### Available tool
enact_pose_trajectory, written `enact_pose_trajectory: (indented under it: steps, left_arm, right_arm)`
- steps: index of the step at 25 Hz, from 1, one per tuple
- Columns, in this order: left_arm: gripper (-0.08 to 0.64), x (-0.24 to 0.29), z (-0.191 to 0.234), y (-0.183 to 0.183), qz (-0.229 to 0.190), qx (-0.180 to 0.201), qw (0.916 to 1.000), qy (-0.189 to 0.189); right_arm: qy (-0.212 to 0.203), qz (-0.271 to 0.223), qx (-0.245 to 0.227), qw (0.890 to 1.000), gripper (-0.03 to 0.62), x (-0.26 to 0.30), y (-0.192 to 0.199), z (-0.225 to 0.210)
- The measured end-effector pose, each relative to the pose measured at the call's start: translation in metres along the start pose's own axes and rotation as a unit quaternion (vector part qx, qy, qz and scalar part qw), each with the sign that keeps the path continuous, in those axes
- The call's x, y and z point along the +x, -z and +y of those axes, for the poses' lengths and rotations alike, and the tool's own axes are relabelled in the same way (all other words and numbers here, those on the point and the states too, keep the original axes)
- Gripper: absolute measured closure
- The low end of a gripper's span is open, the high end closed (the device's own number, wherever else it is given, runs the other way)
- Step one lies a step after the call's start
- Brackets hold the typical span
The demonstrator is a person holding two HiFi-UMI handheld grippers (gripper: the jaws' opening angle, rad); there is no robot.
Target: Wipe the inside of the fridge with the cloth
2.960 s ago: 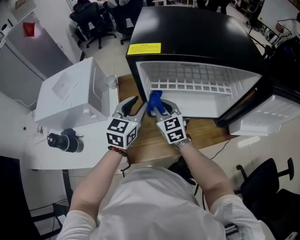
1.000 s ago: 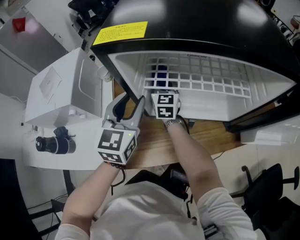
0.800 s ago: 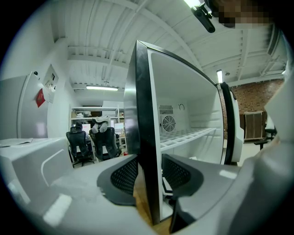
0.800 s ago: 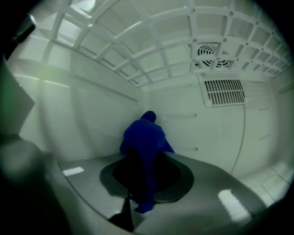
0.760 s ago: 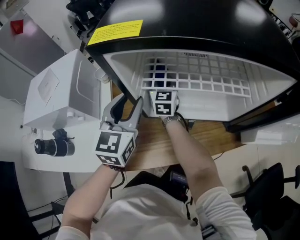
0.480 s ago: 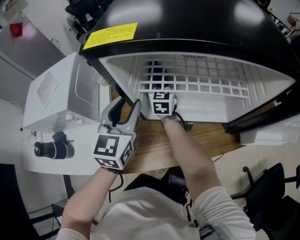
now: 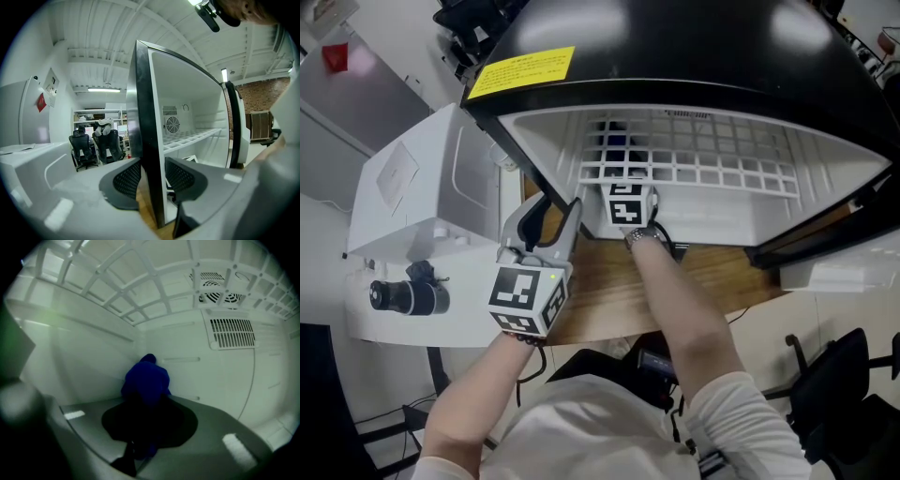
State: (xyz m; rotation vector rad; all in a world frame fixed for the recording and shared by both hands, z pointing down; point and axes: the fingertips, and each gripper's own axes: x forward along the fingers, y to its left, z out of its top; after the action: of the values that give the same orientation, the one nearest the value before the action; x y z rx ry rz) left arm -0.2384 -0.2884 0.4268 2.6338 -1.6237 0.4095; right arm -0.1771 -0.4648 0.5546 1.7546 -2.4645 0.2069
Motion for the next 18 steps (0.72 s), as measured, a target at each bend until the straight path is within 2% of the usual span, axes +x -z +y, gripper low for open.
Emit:
enact_pose_trajectory:
  steps: [18]
  left_arm:
    - [0.408, 0.002, 0.001, -0.001, -0.003, -0.007, 0.9999, -0.012]
  right_arm:
    - [0.032, 0.001, -0.002, 0.999, 0.523, -0.019, 0.002, -0.045]
